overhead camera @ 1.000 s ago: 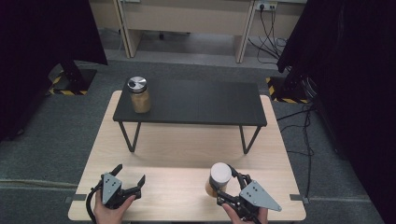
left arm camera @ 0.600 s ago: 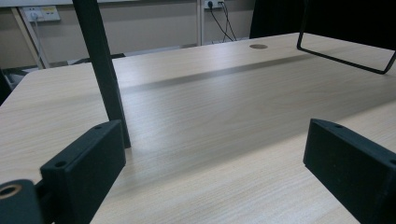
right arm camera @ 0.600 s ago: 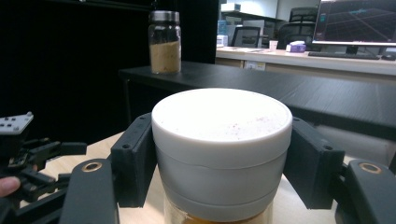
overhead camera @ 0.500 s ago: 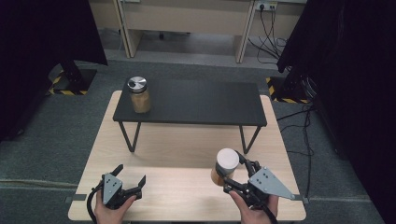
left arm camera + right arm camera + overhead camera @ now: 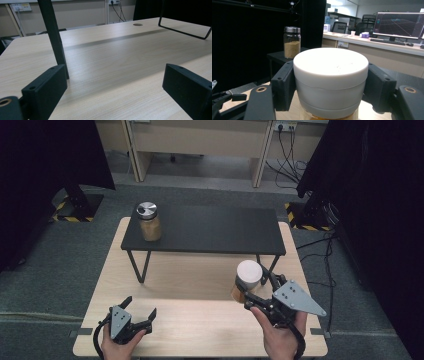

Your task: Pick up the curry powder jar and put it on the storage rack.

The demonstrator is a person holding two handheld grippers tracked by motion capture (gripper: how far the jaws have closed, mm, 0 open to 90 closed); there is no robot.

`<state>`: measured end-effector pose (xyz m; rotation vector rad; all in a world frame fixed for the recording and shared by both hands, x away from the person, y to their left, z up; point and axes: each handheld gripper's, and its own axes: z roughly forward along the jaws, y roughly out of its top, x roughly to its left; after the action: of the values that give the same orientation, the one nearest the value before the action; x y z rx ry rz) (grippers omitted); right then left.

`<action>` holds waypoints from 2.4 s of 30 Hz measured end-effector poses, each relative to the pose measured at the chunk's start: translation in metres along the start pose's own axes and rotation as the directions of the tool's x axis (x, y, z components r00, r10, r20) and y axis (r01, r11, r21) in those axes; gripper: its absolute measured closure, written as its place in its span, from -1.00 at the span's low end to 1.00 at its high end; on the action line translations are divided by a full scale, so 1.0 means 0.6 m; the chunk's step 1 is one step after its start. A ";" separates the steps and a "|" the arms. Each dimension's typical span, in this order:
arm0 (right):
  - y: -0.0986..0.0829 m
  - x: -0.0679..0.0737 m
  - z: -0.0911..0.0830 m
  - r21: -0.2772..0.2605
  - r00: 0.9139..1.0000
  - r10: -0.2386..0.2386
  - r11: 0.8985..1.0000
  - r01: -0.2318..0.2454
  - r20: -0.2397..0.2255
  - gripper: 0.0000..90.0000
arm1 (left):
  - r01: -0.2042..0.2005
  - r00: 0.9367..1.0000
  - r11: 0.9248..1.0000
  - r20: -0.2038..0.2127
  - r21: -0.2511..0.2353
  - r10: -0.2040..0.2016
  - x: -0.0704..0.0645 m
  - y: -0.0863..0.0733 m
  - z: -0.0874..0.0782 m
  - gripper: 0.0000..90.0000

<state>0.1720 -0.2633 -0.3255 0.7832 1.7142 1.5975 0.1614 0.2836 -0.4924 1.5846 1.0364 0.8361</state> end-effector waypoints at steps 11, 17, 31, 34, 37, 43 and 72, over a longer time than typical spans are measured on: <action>0.032 -0.018 0.018 -0.011 1.000 0.005 1.000 -0.005 0.007 -0.25 | -0.002 1.000 1.000 0.004 0.000 0.002 -0.001 0.000 0.000 -0.89; 0.056 -0.035 0.034 -0.027 1.000 0.019 0.999 -0.018 0.021 -0.25 | -0.002 1.000 1.000 0.004 0.000 0.002 -0.001 0.001 0.000 -0.89; 0.100 -0.074 0.080 -0.057 0.996 0.034 0.998 -0.029 0.082 -0.25 | 0.006 1.000 1.000 0.003 -0.001 -0.006 0.001 0.000 0.000 -0.89; 0.103 -0.078 0.087 -0.057 0.995 0.037 0.998 -0.032 0.089 -0.25 | 0.005 1.000 1.000 0.004 -0.002 -0.005 0.001 0.000 -0.001 -0.89; 0.108 -0.085 0.097 -0.051 0.995 0.040 0.998 -0.035 0.096 -0.25 | 0.005 1.000 1.000 0.004 -0.003 -0.005 0.001 0.001 -0.001 -0.89; 0.119 -0.102 0.125 -0.049 0.990 0.046 0.998 -0.040 0.135 -0.25 | 0.006 1.000 1.000 0.006 -0.006 -0.006 0.001 0.001 -0.002 -0.89; 0.092 -0.134 0.239 0.013 0.970 0.069 0.997 -0.074 0.233 -0.25 | 0.012 1.000 1.000 0.022 -0.005 -0.012 0.001 0.000 0.001 -0.89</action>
<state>0.3342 -0.2364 -0.2708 1.0118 1.5529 1.4712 0.1621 0.2841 -0.4928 1.5784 1.0260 0.8112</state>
